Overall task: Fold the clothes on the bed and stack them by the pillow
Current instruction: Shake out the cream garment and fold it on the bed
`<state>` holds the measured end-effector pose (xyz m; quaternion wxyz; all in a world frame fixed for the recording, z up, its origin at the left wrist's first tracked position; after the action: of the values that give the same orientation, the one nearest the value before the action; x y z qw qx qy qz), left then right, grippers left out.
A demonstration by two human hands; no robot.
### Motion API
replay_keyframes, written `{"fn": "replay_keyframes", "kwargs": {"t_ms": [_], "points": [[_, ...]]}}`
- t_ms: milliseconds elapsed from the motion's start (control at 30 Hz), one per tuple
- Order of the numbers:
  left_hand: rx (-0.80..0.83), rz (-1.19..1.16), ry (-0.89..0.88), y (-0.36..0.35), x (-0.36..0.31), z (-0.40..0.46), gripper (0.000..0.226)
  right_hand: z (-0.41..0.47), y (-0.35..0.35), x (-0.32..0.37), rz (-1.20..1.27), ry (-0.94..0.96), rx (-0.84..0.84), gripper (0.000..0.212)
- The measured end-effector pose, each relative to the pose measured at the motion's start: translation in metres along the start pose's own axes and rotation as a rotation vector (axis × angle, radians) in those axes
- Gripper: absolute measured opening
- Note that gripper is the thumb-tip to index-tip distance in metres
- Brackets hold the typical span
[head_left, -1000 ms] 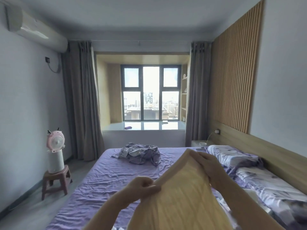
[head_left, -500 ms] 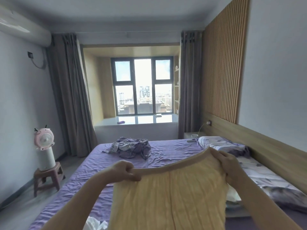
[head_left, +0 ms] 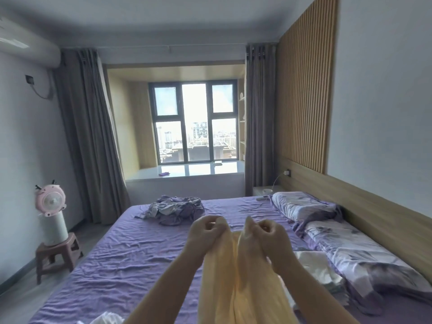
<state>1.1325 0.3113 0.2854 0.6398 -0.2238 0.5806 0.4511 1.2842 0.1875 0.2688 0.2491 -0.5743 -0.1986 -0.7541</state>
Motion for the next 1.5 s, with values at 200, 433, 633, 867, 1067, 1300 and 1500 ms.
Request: {"fn": "replay_keyframes", "kwargs": {"t_ms": [200,433,633,867,1067,1300,1500], "points": [[-0.022,0.147,-0.148,-0.019,-0.011,-0.003,0.018,-0.025,-0.023,0.020,-0.107,0.171,0.003,0.017],[0.150,-0.049,-0.043,-0.020,-0.004,0.000,0.023,-0.042,-0.043,0.034,-0.125,0.390,0.139,0.029],[0.172,0.164,-0.175,-0.002,-0.022,0.010,0.022,-0.036,-0.035,0.035,-0.216,0.486,0.213,0.033],[0.449,0.176,-0.270,0.003,-0.047,0.004,0.030,-0.020,-0.035,0.028,-0.410,0.464,0.356,0.037],[0.317,0.145,-0.239,0.029,-0.042,0.011,0.030,-0.022,-0.040,0.017,-0.389,0.451,0.431,0.019],[0.200,0.379,-0.242,0.042,-0.023,0.010,0.032,-0.006,-0.037,0.025,-0.540,0.362,0.410,0.042],[0.173,0.335,-0.192,0.035,-0.010,-0.001,0.037,0.001,-0.036,0.013,-0.211,0.108,0.551,0.026]]}}
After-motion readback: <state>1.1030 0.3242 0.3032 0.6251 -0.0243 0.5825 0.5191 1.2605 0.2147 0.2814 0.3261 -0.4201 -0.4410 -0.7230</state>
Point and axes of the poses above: each hand's wrist, its own z-axis towards the middle knuckle, its own y-axis out of the back of the hand, x = y × z, the point moved 9 cm from there along z, towards the middle knuckle, and after that the axes turned 6 degrees about z, right-handed, at the moved point
